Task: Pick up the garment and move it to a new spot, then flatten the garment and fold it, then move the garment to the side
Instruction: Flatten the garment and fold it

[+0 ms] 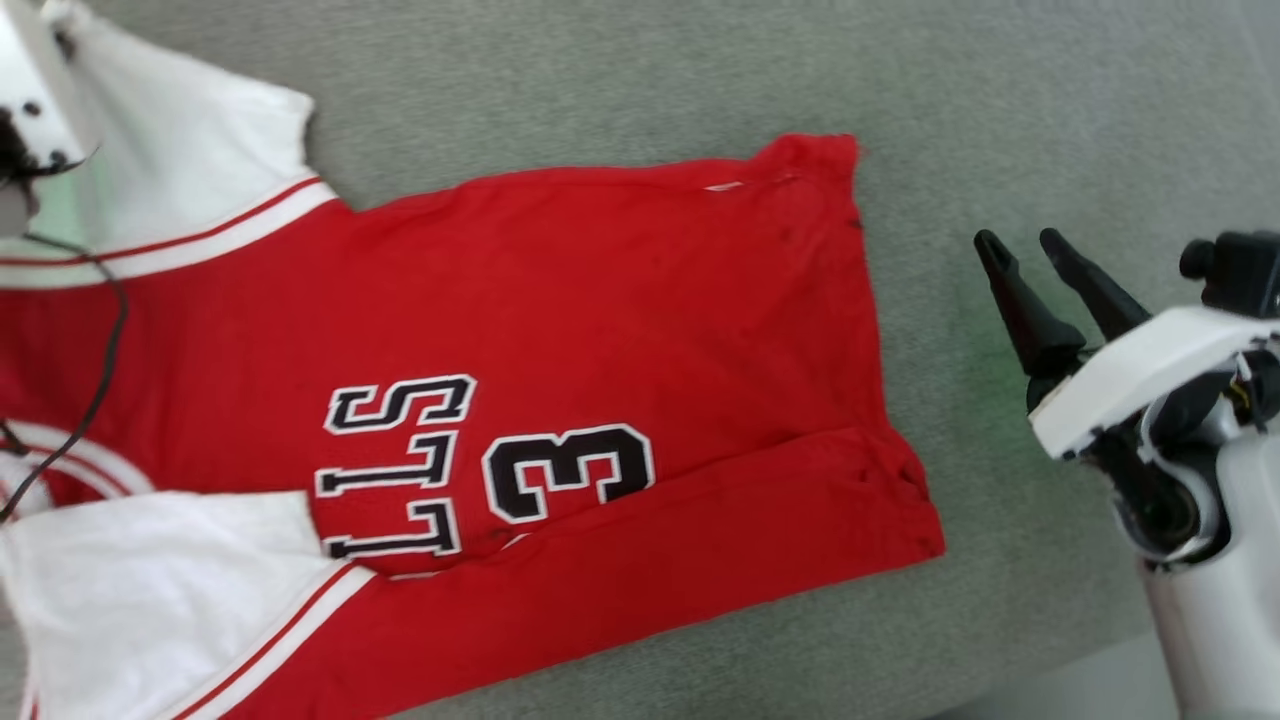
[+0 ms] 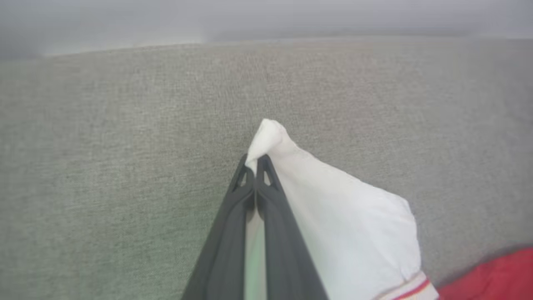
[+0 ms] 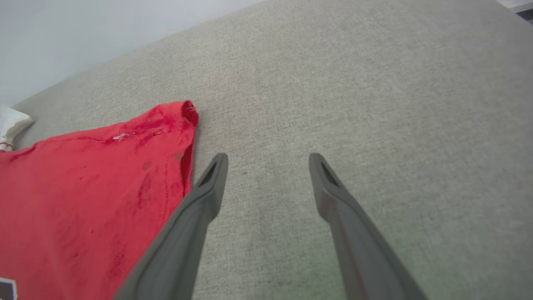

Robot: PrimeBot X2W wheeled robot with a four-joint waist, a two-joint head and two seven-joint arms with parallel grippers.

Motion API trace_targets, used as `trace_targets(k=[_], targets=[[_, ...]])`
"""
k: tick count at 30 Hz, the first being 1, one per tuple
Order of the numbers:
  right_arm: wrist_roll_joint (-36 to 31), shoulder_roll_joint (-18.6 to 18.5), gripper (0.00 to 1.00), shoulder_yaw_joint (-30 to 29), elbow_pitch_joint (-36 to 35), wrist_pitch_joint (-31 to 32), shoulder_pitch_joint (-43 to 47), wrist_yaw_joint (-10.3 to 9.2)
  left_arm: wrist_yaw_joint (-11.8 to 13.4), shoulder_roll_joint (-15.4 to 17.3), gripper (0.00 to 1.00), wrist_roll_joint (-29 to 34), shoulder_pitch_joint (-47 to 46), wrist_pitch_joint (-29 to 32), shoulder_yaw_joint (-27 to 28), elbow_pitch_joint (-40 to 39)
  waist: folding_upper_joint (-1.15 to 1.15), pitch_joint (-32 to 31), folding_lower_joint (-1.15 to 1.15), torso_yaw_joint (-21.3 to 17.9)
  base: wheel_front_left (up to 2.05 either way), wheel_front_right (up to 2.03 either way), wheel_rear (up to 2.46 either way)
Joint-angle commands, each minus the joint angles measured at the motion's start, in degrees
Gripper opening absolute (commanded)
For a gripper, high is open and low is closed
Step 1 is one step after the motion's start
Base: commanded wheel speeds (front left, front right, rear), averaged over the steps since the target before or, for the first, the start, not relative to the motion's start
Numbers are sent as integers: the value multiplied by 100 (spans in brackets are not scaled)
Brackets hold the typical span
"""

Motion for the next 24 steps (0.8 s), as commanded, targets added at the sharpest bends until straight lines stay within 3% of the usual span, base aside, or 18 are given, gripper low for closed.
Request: trace_targets(k=[1,10,18,19,20,21,24], targets=[[116,-92,100,52,129,143,-229,-2,-41,-90,0,59,-117,-129,-22,-36,0,-107,-1,245,0,0,0],[463,-642,100,541,1035,1232,-1306,-2,-303,-746,0,129,-443,-730,-247,-245,0,-30,-1,1094,0,0,0],[604,-736,100,1163,1861,2261,-1858,-2,-434,-909,0,70,-436,-790,-348,-195,0,64,-1,1323,0,0,0],[630,-734,93,1227,1972,2424,-1877,-2,-450,-919,0,68,-436,-797,-356,-178,0,61,-1,1336,0,0,0],[662,-740,13,1294,2083,2627,-1889,-2,-466,-932,0,58,-431,-818,-364,-158,0,55,-1,1347,0,0,0],[702,-744,0,1317,2192,2812,-1895,-2,-482,-948,0,49,-419,-832,-370,-136,0,44,-1,1357,0,0,0],[671,-790,0,1379,2281,3103,-2020,-2,-537,-984,0,-1,-333,-884,-366,-53,0,-38,-1,1387,0,0,0]])
